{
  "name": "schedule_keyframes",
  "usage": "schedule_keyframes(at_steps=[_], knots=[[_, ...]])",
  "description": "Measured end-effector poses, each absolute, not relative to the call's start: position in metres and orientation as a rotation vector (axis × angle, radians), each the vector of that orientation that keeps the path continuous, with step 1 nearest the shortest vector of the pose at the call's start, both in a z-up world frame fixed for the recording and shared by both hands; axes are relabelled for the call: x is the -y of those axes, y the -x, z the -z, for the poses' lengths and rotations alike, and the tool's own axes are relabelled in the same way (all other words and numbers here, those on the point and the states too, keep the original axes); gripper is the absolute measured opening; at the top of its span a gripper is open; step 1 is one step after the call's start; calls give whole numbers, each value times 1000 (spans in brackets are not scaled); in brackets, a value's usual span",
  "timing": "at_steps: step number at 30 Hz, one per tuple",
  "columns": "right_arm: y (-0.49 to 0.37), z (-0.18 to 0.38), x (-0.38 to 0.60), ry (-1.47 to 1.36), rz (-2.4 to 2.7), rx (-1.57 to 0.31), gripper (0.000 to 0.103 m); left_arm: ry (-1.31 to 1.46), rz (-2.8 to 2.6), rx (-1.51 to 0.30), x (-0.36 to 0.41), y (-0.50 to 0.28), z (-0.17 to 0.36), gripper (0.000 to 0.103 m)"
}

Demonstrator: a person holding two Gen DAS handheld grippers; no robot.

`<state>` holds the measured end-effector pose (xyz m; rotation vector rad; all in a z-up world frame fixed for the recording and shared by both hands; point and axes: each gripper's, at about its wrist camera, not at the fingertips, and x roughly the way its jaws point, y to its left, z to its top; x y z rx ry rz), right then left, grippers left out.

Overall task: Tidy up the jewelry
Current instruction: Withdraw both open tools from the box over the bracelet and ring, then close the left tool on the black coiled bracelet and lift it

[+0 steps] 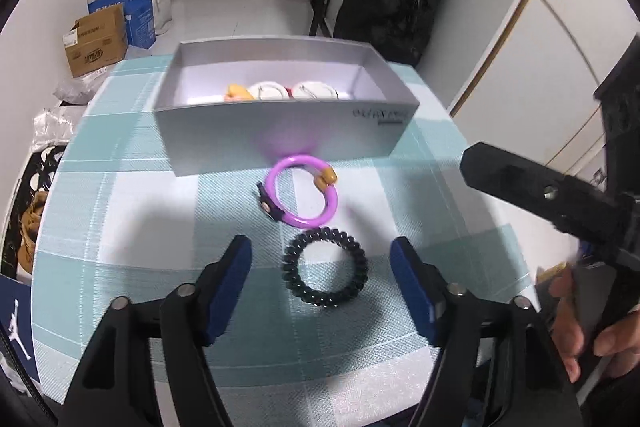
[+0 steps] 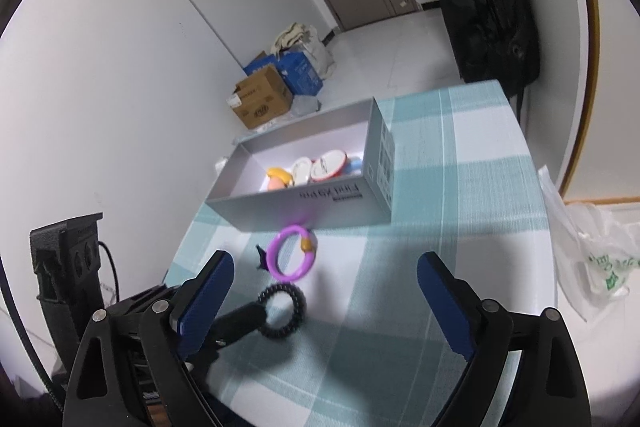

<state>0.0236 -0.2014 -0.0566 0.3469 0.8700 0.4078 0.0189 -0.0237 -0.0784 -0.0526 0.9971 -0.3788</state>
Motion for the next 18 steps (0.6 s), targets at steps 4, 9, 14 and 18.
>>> schedule_keyframes(at_steps=[4, 9, 14, 18], knots=[[-18, 59, 207, -363, -394, -879, 94, 17, 343, -1022, 29, -20, 89, 74], [-14, 60, 217, -387, -362, -887, 94, -40, 317, -1039, 33, -17, 95, 74], [-14, 61, 222, -399, -348, -891, 94, -132, 287, -1027, 43, -10, 95, 74], [-15, 61, 220, -389, -340, -902, 94, -121, 294, -1029, 42, -10, 95, 74]])
